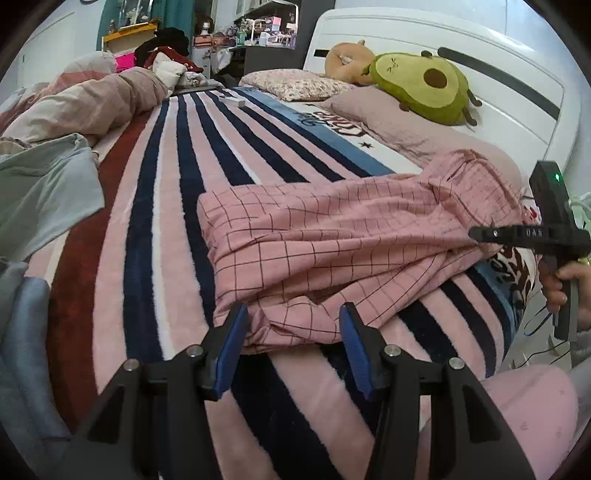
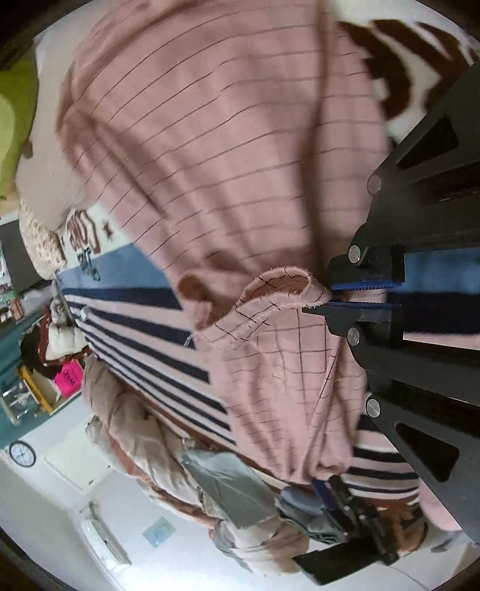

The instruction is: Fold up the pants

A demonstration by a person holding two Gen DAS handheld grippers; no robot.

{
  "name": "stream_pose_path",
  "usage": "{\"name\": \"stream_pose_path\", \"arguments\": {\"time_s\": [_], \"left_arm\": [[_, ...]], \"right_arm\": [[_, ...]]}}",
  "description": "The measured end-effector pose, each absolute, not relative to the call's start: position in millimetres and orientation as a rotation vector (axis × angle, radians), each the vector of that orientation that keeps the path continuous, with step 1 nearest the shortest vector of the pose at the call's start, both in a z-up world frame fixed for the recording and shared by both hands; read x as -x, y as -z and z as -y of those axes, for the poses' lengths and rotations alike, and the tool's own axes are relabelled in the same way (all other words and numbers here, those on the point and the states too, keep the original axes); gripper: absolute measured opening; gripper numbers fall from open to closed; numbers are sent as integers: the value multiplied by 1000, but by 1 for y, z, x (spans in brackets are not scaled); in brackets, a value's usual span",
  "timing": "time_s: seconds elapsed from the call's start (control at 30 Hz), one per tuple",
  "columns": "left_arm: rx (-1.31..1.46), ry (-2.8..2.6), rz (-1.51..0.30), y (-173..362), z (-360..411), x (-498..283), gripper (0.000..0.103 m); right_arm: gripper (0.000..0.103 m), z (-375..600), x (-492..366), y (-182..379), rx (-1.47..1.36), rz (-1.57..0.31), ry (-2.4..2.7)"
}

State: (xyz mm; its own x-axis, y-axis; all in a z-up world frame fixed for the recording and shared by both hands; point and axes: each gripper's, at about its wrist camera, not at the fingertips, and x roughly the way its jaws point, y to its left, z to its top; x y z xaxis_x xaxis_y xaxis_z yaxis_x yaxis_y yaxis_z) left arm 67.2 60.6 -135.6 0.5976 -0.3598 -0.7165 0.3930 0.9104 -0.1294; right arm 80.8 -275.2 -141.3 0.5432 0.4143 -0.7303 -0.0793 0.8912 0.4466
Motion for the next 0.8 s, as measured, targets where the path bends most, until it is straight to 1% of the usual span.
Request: {"name": "stream_pose_path", "arguments": {"time_s": [0.07,0.13,0.17,0.2,0.23,0.33,0.4,0.43,0.47,0.5,0.53,0.6,0.63,0.67,0.73,0.77,0.8], "left_arm": [[-30,430,-800,128,-63,-66,48],[-6,420,-760,117,-68,-67,51],[6,417,-746,114,-70,-68,52],[27,410,-726,108,-73,-71,53],[35,407,-720,106,-73,-74,53],[53,390,-706,103,-72,-86,53],[53,372,-716,107,-69,-94,53],[51,361,-725,110,-68,-97,53],[48,349,-738,114,-66,-100,54],[41,332,-757,120,-66,-103,54],[31,309,-775,125,-66,-106,53],[1,248,-826,141,-67,-113,54],[-6,228,-836,146,-69,-113,54],[-18,203,-847,151,-71,-114,56],[-25,175,-857,158,-77,-113,57],[-6,181,-860,160,-80,-112,57],[21,186,-864,160,-84,-111,57]], "right_arm": [[5,276,-78,135,-359,-957,-310],[21,278,-80,125,-368,-938,-342],[46,280,-81,121,-373,-921,-352],[65,279,-85,115,-361,-897,-354],[66,276,-90,111,-329,-879,-339],[66,266,-111,112,-297,-878,-327],[66,254,-131,128,-276,-973,-314],[63,246,-138,137,-269,-1000,-326],[46,238,-140,140,-248,-987,-344],[18,229,-141,141,-206,-972,-365],[10,220,-143,143,-162,-964,-378],[7,213,-147,142,-167,-946,-394],[7,211,-148,139,-173,-922,-408],[7,211,-149,134,-172,-894,-414],[7,213,-152,135,-175,-902,-423],[13,215,-155,140,-181,-942,-422],[21,216,-157,143,-185,-962,-413]]}}
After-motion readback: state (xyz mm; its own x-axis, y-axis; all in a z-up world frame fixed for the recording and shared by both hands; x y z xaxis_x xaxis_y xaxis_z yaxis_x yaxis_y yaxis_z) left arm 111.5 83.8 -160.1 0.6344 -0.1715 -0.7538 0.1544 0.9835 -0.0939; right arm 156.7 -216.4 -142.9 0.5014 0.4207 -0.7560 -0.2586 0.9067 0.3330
